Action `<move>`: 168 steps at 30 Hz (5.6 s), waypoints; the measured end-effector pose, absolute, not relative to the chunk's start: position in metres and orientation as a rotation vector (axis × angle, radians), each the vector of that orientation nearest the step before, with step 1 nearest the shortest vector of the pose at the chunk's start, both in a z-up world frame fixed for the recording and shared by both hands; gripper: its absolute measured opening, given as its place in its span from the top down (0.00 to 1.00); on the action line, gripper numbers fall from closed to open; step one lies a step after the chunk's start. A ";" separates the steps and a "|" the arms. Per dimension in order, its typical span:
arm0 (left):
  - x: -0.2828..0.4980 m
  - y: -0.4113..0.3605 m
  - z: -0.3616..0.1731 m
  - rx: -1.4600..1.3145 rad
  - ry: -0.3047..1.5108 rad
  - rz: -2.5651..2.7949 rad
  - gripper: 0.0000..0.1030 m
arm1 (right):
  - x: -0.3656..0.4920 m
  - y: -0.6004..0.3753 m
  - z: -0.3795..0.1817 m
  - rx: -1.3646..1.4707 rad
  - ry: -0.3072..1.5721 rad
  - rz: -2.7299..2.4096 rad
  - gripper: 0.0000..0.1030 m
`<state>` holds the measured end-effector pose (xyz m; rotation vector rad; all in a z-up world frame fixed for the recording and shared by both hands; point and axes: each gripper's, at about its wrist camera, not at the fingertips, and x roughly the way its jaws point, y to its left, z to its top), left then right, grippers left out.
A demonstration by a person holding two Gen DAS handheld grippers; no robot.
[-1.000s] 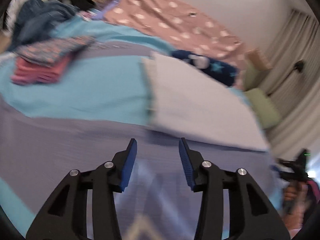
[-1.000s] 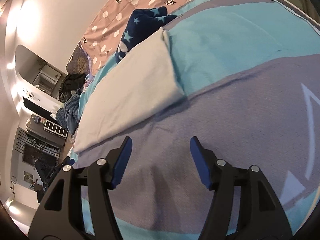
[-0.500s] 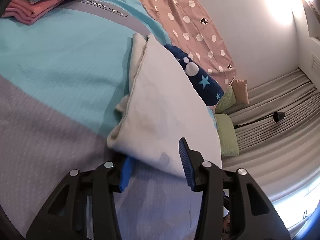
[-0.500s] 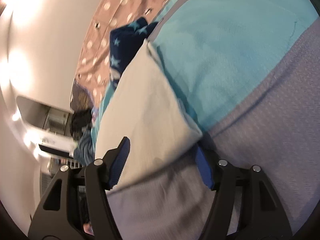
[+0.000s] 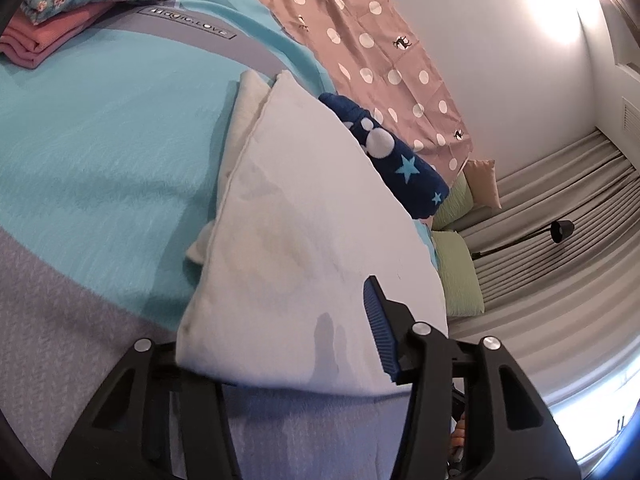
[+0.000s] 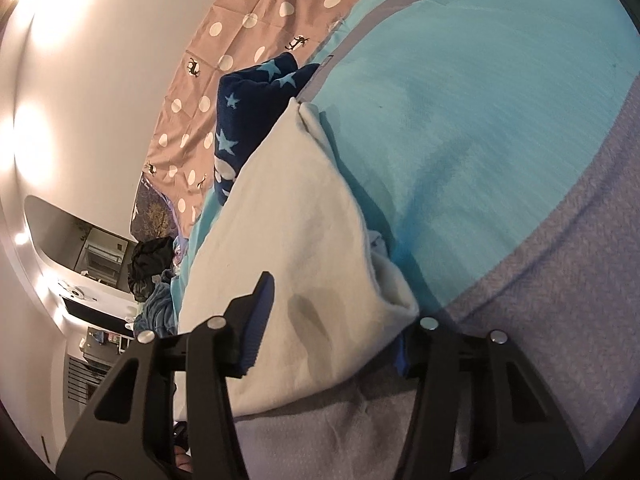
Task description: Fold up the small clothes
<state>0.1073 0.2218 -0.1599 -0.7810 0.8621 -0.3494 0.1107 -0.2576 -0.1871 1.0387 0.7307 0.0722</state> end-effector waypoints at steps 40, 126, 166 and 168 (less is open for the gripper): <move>-0.051 0.230 -0.088 -0.369 0.879 -0.155 0.92 | -0.074 -0.301 -0.207 1.071 0.811 0.146 0.96; -0.085 0.300 -0.118 -0.528 0.710 -0.181 0.38 | -0.039 0.151 -0.148 -0.591 0.717 0.700 0.40; 0.116 0.252 -0.170 -0.586 0.939 -0.593 0.95 | -0.042 0.183 -0.158 -0.612 0.533 0.697 0.46; 0.117 0.254 -0.172 -0.605 0.942 -0.600 0.94 | -0.042 0.191 -0.162 -0.643 0.535 0.674 0.46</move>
